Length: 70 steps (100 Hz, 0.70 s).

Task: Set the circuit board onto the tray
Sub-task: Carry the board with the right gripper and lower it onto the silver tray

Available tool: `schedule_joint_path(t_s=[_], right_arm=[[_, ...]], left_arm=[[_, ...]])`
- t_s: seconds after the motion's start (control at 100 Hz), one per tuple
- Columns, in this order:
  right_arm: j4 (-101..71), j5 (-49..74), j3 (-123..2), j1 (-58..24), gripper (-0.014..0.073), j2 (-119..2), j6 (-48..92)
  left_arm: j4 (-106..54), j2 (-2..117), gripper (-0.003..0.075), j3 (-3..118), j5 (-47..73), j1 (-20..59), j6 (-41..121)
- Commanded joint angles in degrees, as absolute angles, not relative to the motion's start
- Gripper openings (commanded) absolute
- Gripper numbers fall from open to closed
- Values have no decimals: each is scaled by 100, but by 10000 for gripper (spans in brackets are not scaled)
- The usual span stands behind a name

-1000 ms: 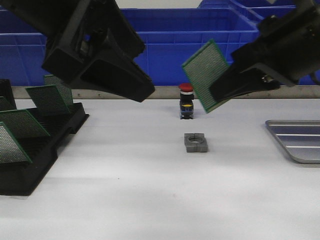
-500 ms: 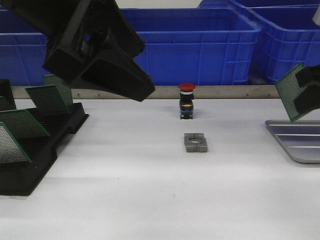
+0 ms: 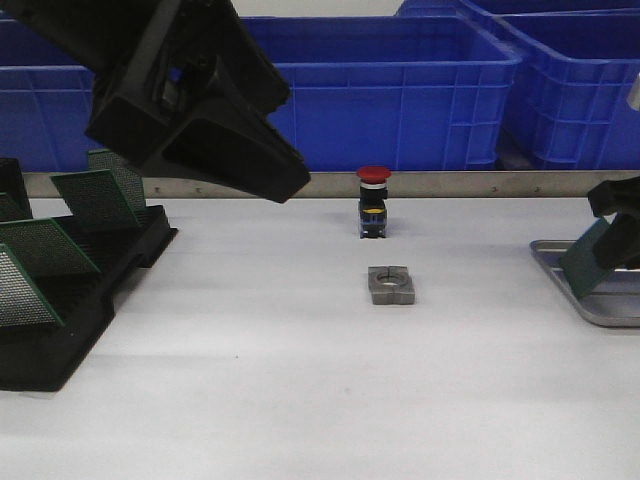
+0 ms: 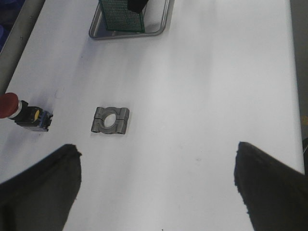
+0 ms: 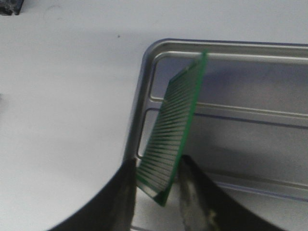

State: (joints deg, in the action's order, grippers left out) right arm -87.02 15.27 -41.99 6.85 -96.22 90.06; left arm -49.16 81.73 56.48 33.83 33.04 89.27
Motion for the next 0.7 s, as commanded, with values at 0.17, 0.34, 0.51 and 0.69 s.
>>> schedule_joint_path(t_s=[0.17,0.34,0.51,0.69], right_arm=[[-8839,1520,-4353,720,518,-9328,9039],[-8737,1322,-4353,720,518,-8895,9044],[-8696,1462,-4353,720,518,-8334,9044],[-8696,1674,-4353,720,518,-7887,9044]], left_arm=[[-4972,8016,607,5809,3217,3327,8859],[-4466,7933,607,5809,2925,3119,8859],[-4403,7720,607,5809,2766,2479,8859],[-4141,7662,607,5809,2764,1588,8859]])
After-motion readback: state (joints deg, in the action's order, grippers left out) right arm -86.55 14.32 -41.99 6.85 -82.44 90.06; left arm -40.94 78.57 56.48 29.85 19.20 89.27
